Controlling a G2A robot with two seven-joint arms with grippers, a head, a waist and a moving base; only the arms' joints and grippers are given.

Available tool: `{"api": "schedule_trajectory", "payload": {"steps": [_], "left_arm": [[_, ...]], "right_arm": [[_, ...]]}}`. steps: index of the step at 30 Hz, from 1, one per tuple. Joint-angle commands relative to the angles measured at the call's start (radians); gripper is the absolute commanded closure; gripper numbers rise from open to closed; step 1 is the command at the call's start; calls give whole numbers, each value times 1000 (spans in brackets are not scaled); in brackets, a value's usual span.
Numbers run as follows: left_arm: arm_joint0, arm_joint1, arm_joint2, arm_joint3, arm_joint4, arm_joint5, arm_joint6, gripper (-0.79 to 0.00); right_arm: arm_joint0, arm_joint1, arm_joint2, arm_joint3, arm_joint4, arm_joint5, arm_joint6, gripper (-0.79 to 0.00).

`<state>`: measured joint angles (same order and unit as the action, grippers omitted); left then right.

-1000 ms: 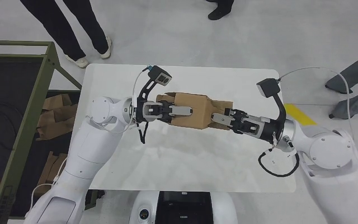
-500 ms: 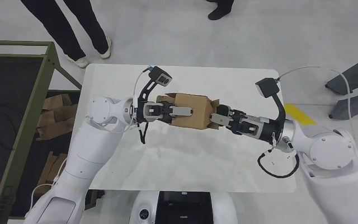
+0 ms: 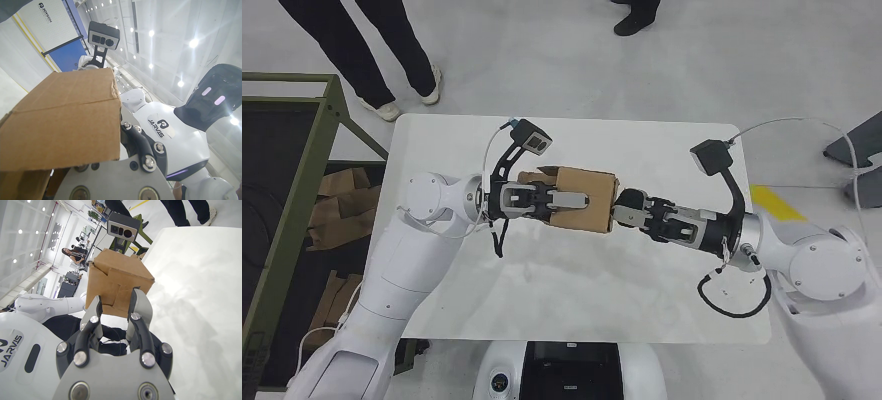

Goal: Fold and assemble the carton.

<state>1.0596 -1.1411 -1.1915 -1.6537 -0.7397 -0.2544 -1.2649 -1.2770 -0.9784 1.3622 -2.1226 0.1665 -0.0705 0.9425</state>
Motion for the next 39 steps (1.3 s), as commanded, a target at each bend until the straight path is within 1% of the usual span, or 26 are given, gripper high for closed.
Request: {"api": "schedule_trajectory", "payload": {"steps": [1, 15, 28, 39], "left_arm": [[0, 0, 1, -1, 0, 1, -1, 0], [0, 0, 7, 0, 4, 4, -8, 0], [1, 0, 8, -1, 1, 1, -6, 0], [0, 0, 8, -1, 1, 3, -4, 0]], "right_arm": [[4, 0, -6, 2, 0, -1, -1, -265], [27, -3, -44, 5, -6, 2, -8, -234], [78, -9, -102, 26, -24, 20, -13, -225], [88, -10, -110, 27, -25, 23, -18, -225]]}}
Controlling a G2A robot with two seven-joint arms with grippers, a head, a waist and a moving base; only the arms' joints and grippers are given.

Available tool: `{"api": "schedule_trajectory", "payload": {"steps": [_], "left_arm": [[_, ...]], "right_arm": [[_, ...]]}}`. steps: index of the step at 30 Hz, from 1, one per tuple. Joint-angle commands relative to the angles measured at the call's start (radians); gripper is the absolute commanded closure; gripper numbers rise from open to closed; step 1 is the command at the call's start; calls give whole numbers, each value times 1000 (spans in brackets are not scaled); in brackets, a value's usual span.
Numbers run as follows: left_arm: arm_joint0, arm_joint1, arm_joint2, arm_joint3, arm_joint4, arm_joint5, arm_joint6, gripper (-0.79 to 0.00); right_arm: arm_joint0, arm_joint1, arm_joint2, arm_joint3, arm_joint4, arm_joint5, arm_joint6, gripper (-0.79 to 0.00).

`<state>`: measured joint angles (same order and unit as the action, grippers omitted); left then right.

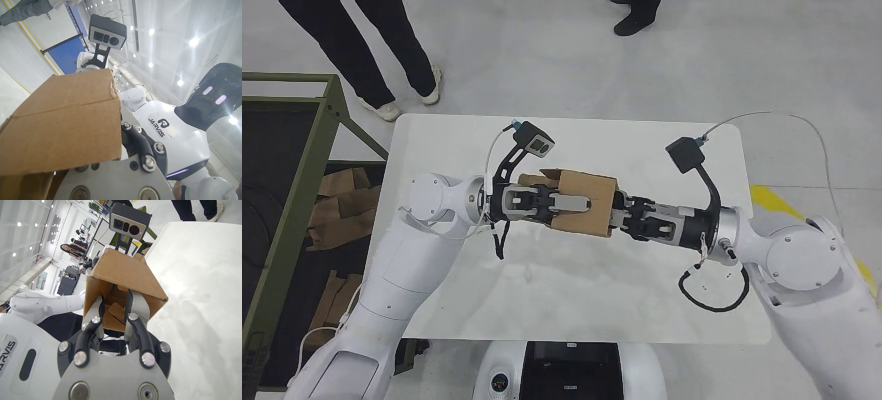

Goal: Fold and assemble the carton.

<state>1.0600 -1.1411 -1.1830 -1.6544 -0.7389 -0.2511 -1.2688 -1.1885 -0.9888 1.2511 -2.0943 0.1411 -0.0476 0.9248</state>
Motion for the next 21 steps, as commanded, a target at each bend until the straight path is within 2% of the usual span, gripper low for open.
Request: {"api": "schedule_trajectory", "payload": {"steps": [1, 9, 21], "left_arm": [[0, 0, 0, -1, 0, -1, 0, 0], [2, 2, -9, 4, 2, -2, 2, 0], [0, 4, -20, 14, 3, 4, 6, 0]], "right_arm": [[-1, 0, 2, -2, 0, 0, 0, -225], [-31, 7, 52, -16, 10, -7, -1, -231], [-147, 23, 197, -56, 41, -44, -7, -246]]}}
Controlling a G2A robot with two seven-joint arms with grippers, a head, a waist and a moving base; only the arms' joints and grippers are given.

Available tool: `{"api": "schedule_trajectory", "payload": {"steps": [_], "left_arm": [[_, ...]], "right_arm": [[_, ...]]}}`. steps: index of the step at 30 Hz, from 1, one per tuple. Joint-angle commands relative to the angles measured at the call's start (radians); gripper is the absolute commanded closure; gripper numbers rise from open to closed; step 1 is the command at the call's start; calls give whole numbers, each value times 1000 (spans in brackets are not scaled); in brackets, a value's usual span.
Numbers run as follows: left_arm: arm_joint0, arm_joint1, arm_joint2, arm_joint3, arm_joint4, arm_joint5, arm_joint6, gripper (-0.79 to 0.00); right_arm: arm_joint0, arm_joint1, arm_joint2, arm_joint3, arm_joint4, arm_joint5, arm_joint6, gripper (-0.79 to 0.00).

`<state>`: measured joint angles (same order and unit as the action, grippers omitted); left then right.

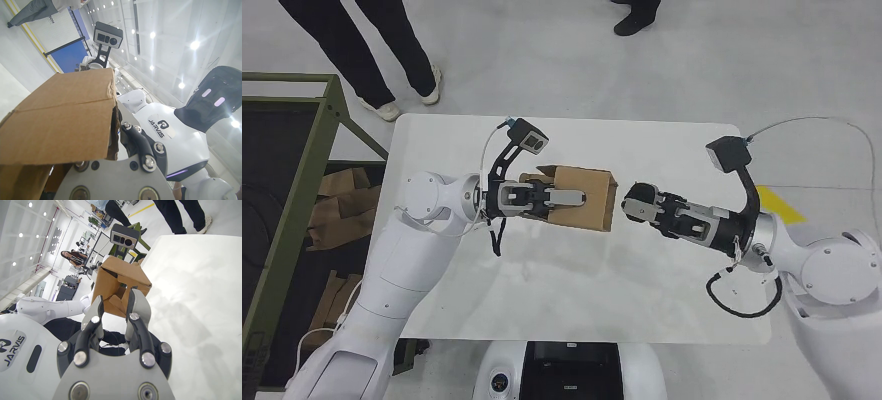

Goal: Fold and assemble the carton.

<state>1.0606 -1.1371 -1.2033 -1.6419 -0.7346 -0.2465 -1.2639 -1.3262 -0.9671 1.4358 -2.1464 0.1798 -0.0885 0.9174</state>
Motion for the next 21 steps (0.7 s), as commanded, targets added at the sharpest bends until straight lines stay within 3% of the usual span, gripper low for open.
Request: {"api": "schedule_trajectory", "payload": {"steps": [1, 11, 12, 13, 21], "left_arm": [[-2, 0, 1, 2, -1, -1, 2, 0], [-2, 0, -1, 9, 10, 15, 35, 0], [-2, 0, -1, 9, 10, 15, 35, 0], [-2, 0, -1, 9, 10, 15, 35, 0], [-2, 0, -1, 9, 10, 15, 35, 0]], "right_arm": [[-19, 2, 23, -7, 5, -6, -1, -246], [-101, 10, 123, -37, -1, -129, -8, -332], [-109, 10, 131, -39, -4, -145, -13, -385], [-117, 11, 141, -42, -12, -158, -22, -785], [-128, 11, 149, -47, -20, -174, -27, -785]]}}
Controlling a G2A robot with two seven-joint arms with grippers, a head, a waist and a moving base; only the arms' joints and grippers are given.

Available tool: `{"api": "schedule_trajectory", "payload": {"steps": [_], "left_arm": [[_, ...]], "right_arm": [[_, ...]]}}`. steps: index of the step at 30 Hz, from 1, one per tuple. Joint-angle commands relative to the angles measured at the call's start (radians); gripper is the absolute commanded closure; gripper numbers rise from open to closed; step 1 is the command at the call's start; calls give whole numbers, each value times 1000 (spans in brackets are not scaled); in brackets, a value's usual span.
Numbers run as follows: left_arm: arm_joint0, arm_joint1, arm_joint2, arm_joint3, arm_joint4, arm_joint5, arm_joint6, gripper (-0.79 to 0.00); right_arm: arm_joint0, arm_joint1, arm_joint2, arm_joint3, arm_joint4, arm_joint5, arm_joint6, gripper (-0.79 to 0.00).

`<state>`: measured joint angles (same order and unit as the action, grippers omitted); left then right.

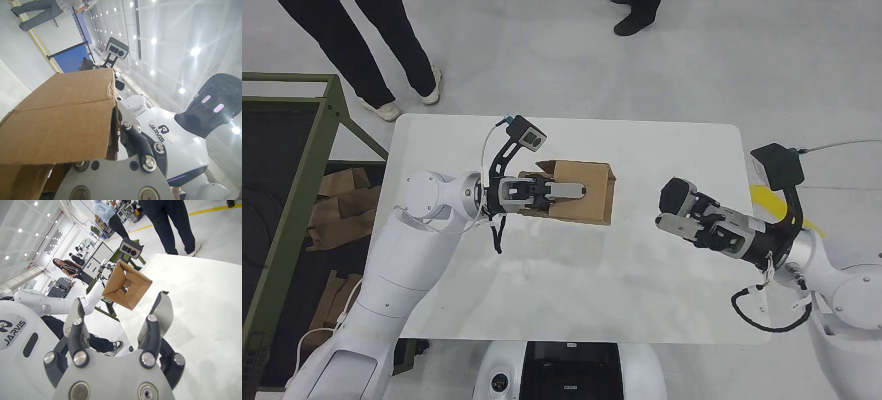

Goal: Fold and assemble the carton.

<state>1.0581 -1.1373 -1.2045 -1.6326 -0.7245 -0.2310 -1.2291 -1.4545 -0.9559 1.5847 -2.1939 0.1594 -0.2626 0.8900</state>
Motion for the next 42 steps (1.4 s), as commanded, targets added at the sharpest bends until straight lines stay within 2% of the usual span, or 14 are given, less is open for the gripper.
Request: {"api": "schedule_trajectory", "payload": {"steps": [1, 8, 12, 17, 22, 26, 33, 42], "left_arm": [[0, 0, 0, 0, 0, 0, 0, 0], [2, 0, 0, -1, 0, 1, 6, 0], [-5, 2, 10, -10, 62, -2, -5, 0], [-68, 5, 18, 2, 153, -41, -81, 0], [-162, 8, 44, 26, 299, -87, -155, 0], [-231, 3, 84, 55, 330, -136, -216, 0], [-358, 11, 185, 39, 450, -135, -225, 0], [-366, 17, 197, 39, 461, -141, -219, 0]], "right_arm": [[0, 0, 0, 0, 0, 0, 0, -785], [0, 0, 0, 0, 0, 0, 0, -785], [-2, 0, -5, -6, -20, 7, -16, -785], [-15, -1, 3, -4, -18, -29, -36, -785], [-67, 0, 71, -1, 12, -97, -63, -785], [-119, 2, 129, -4, 38, -133, -63, -785], [-191, 4, 205, -18, 66, -140, -49, -785], [-191, 4, 205, -18, 66, -140, -49, -785]]}}
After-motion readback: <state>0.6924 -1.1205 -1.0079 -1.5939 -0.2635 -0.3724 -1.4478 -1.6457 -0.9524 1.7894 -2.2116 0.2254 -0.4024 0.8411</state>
